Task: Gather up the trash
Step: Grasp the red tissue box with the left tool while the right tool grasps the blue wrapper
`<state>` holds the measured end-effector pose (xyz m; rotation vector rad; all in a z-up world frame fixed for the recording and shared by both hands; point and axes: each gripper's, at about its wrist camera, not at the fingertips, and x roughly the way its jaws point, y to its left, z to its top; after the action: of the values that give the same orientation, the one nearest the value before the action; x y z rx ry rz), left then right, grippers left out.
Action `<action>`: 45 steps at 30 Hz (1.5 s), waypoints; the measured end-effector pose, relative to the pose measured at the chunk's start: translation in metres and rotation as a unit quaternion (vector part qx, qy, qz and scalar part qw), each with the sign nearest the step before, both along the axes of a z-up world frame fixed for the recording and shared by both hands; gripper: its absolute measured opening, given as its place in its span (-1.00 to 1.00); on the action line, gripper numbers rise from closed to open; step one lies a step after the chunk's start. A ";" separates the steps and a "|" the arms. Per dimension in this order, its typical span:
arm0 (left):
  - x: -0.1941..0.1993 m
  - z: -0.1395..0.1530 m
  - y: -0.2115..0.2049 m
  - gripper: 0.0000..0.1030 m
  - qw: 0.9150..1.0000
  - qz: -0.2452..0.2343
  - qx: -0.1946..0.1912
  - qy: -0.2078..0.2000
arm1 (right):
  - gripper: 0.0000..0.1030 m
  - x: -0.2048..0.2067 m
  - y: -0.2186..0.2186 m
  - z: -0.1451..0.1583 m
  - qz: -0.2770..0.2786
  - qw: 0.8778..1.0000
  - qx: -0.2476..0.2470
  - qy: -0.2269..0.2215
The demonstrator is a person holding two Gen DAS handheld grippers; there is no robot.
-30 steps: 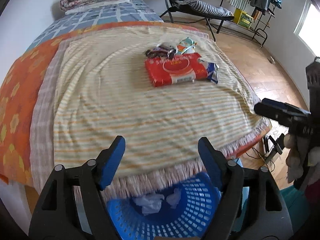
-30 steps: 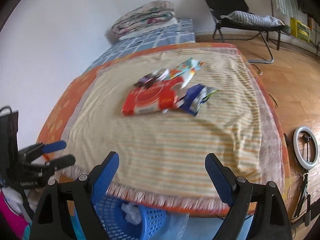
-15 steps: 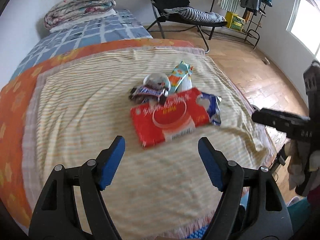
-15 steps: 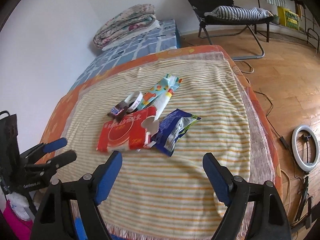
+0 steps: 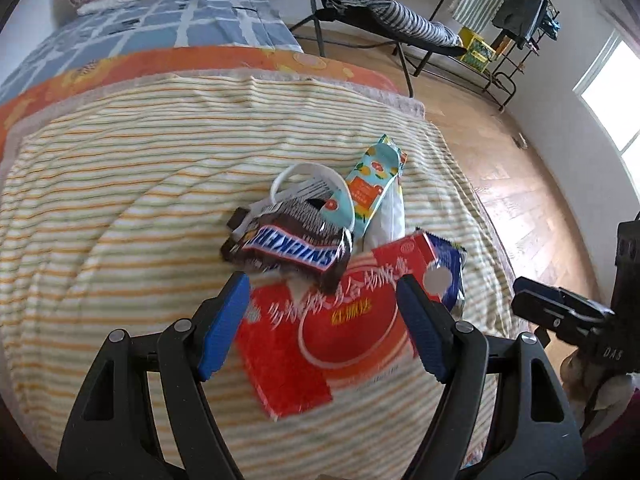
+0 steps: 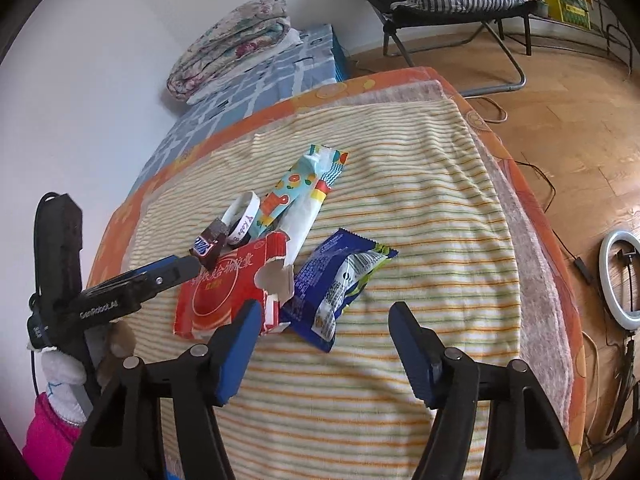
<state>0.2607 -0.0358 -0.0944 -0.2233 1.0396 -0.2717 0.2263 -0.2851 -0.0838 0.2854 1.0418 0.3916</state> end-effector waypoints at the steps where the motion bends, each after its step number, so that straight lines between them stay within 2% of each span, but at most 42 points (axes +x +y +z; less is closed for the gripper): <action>1: 0.003 -0.001 0.000 0.51 1.000 -0.002 -0.002 0.002 | 0.32 0.002 0.000 -0.001 -0.001 1.000 0.000 0.002; 8: 0.011 -0.014 0.003 0.51 0.999 -0.006 -0.027 0.026 | 0.26 0.013 -0.010 -0.011 -0.019 1.000 0.007 0.013; 14: -0.007 -0.012 -0.010 0.51 0.997 -0.055 -0.026 0.045 | 0.25 0.017 -0.018 -0.013 -0.033 0.999 0.014 0.016; 18: -0.025 -0.009 -0.028 0.51 0.995 -0.094 0.000 0.042 | 0.25 0.016 -0.020 -0.012 -0.035 0.999 0.015 0.016; 20: -0.035 -0.009 -0.040 0.58 0.992 -0.119 0.027 0.041 | 0.25 0.017 -0.020 -0.012 -0.036 0.999 0.016 0.017; 23: -0.053 -0.012 -0.060 0.68 0.984 -0.158 0.072 0.029 | 0.25 0.016 -0.021 -0.012 -0.036 0.999 0.022 0.019; 29: -0.079 -0.022 -0.088 0.72 0.967 -0.209 0.147 0.020 | 0.25 0.019 -0.014 -0.018 -0.031 0.999 0.028 0.029; 36: -0.087 -0.033 -0.113 0.78 0.957 -0.209 0.200 0.022 | 0.24 0.031 -0.004 -0.028 -0.040 0.997 0.043 0.048; 42: -0.089 -0.043 -0.120 0.79 0.948 -0.205 0.243 0.008 | 0.24 0.038 0.006 -0.032 -0.037 0.998 0.034 0.047; 45: -0.090 -0.041 -0.113 0.76 0.953 -0.191 0.235 0.005 | 0.24 0.041 0.012 -0.036 -0.035 0.997 0.033 0.053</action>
<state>0.1707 -0.1484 -0.1358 0.4117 1.1232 -0.3625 0.2676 -0.2734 -0.1198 0.4030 1.1212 0.3511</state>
